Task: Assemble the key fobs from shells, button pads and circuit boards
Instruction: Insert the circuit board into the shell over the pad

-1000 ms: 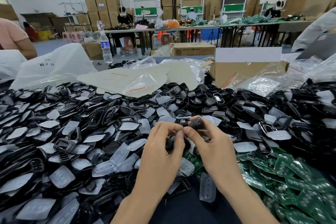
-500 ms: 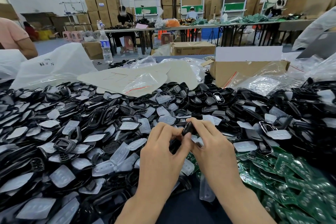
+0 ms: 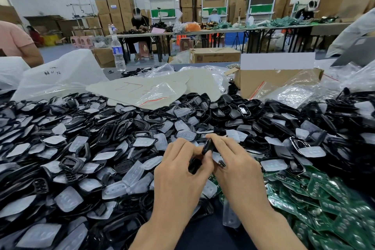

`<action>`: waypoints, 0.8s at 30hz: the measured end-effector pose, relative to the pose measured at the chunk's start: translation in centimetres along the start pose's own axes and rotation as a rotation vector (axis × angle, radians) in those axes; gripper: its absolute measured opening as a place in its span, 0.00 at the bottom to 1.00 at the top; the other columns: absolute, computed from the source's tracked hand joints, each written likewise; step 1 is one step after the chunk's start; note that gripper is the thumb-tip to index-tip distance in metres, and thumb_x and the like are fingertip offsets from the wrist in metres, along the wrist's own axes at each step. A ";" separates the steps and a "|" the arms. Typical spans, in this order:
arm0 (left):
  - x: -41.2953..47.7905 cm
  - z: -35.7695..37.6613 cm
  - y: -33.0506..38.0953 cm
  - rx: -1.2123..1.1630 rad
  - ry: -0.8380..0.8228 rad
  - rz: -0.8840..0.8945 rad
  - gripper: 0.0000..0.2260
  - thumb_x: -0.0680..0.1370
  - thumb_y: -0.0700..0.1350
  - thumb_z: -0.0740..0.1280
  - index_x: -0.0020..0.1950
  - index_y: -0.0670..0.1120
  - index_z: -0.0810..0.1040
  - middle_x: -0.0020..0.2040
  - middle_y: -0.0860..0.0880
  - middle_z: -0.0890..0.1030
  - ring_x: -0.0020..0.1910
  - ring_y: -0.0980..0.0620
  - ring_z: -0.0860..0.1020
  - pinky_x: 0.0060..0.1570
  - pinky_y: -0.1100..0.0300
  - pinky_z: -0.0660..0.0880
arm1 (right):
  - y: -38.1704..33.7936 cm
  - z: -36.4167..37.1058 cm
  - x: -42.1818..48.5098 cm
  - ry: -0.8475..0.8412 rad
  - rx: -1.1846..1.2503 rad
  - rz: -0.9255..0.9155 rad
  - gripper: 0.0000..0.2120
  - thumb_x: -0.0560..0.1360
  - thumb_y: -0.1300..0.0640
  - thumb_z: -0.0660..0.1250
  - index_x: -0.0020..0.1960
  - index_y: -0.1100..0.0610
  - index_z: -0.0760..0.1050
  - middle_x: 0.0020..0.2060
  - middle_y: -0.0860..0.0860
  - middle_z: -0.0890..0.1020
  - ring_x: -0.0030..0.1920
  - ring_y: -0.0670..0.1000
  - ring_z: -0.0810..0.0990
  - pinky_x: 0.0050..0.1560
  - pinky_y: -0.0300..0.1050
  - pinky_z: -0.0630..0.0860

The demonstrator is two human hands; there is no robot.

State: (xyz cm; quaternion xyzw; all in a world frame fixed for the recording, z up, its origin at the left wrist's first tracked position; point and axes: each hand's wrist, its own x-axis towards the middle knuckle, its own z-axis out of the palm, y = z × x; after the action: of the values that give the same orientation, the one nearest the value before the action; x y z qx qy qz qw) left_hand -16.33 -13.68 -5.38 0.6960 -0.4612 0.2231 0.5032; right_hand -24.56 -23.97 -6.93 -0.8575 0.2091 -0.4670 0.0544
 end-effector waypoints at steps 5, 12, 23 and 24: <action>-0.2 0.1 -0.1 0.014 -0.027 -0.039 0.10 0.78 0.54 0.64 0.44 0.49 0.77 0.41 0.58 0.74 0.40 0.57 0.73 0.35 0.62 0.74 | 0.1 0.1 -0.1 0.009 -0.023 -0.001 0.25 0.67 0.58 0.77 0.63 0.54 0.79 0.52 0.46 0.83 0.45 0.49 0.83 0.32 0.41 0.79; -0.6 0.3 0.3 -0.011 -0.048 -0.176 0.08 0.77 0.65 0.61 0.49 0.64 0.69 0.49 0.64 0.73 0.45 0.62 0.75 0.39 0.69 0.74 | -0.2 0.0 0.0 0.012 -0.067 -0.027 0.30 0.63 0.63 0.81 0.64 0.55 0.80 0.55 0.49 0.83 0.48 0.52 0.85 0.33 0.46 0.82; -0.8 0.7 0.9 -0.199 0.030 -0.306 0.08 0.77 0.66 0.62 0.48 0.64 0.73 0.45 0.62 0.81 0.44 0.56 0.81 0.38 0.62 0.76 | -0.6 0.0 0.0 0.093 -0.107 -0.080 0.24 0.69 0.60 0.71 0.65 0.52 0.81 0.56 0.50 0.83 0.47 0.53 0.84 0.35 0.46 0.81; -0.8 0.8 0.9 -0.210 0.032 -0.305 0.08 0.77 0.65 0.62 0.47 0.63 0.73 0.44 0.61 0.81 0.42 0.56 0.80 0.37 0.61 0.76 | -0.5 0.0 0.0 0.101 -0.098 -0.083 0.23 0.70 0.59 0.70 0.65 0.51 0.81 0.57 0.50 0.82 0.48 0.53 0.83 0.35 0.46 0.80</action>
State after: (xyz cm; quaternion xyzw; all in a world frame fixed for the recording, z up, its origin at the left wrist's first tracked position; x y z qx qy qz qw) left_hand -17.62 -14.09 -5.84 0.6977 -0.3632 0.1058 0.6084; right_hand -24.35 -23.49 -6.79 -0.8424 0.1983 -0.5008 -0.0178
